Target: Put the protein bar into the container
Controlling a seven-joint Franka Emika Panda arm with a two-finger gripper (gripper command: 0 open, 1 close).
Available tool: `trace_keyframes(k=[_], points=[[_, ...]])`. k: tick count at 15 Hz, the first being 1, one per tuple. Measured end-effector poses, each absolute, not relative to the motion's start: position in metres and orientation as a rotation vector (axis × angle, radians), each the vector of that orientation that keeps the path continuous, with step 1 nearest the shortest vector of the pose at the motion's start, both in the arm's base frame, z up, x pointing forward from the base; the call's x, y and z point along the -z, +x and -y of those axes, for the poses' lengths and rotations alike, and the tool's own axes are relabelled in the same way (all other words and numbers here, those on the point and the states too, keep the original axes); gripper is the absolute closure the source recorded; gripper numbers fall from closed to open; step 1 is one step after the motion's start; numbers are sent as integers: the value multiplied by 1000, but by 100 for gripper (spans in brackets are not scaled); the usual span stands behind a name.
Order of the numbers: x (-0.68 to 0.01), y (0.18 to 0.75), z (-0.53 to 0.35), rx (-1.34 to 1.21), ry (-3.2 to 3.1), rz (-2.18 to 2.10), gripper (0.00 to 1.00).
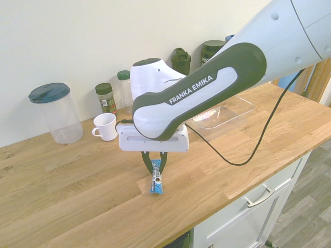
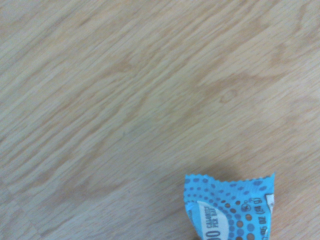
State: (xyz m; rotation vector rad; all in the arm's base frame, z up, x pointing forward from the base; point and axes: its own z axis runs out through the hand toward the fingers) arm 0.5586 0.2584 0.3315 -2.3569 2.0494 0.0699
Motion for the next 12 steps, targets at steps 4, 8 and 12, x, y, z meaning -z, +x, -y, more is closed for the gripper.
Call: trace_keyframes(k=[4,8,12], points=[[-332,559,-258,-67,-2365,-2035,100],[-344,565,-251,-35,-2331,-2021,100],[-389,570,-231,-4,-2315,-1930,100]])
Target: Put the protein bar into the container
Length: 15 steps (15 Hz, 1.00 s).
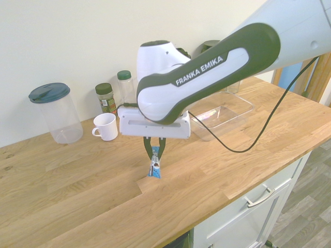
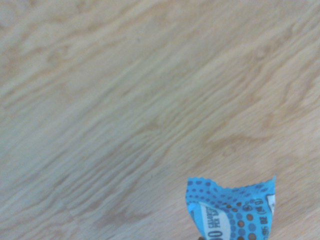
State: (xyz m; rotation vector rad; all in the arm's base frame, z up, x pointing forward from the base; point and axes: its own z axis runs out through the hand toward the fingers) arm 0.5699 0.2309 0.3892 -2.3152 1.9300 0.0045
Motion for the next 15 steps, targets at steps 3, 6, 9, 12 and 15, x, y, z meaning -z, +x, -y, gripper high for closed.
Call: trace_keyframes(k=[3,6,9,12,15], points=[[-436,572,-188,32,-2346,-1825,100],[-467,570,-135,63,-2348,-1796,100],[-482,571,-98,86,-2344,-1802,100],[-479,574,-64,93,-2357,-1803,100],[-474,575,-32,96,-2354,-1823,100]])
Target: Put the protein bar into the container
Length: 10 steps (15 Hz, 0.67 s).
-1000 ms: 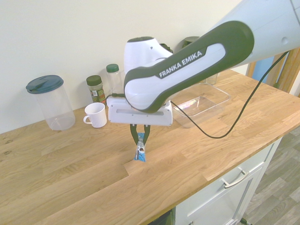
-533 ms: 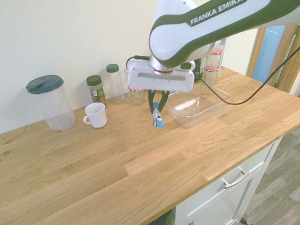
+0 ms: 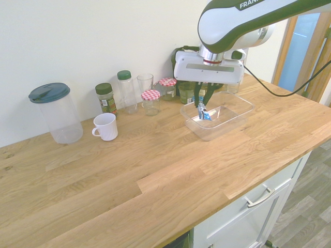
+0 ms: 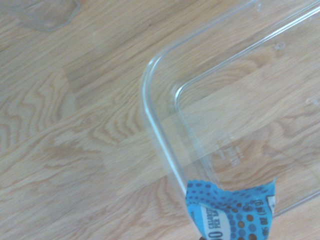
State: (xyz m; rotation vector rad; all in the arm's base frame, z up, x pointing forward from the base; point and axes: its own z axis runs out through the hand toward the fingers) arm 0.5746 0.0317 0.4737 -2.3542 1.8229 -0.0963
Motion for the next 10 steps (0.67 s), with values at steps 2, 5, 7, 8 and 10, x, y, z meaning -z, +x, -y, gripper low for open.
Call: trace_keyframes(k=[2,5,7,8,10], points=[[-468,574,-19,90,-2358,-1831,100],[-456,574,-10,74,-2362,-1838,100],[-444,575,-7,68,-2361,-1841,100],[-440,576,-6,69,-2358,-1843,100],[-434,577,-4,72,-2352,-1849,100]])
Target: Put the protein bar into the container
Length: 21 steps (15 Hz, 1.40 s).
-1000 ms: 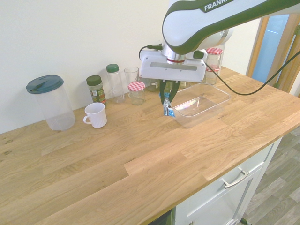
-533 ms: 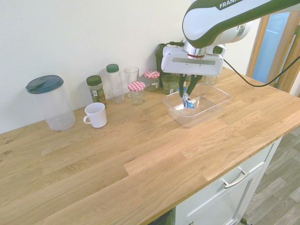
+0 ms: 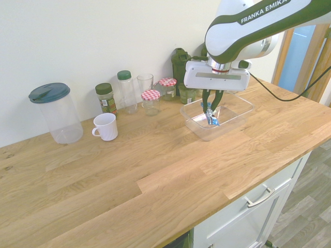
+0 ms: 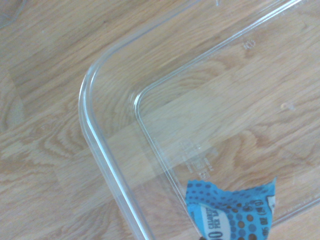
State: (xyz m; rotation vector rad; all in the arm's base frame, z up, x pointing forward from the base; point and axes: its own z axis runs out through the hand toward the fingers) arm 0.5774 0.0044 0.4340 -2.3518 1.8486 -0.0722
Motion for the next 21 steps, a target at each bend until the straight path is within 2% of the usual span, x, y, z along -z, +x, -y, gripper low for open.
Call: trace_keyframes(k=[12,21], points=[[-400,592,15,76,-2323,-1889,100],[-391,623,24,86,-2313,-1906,100]])
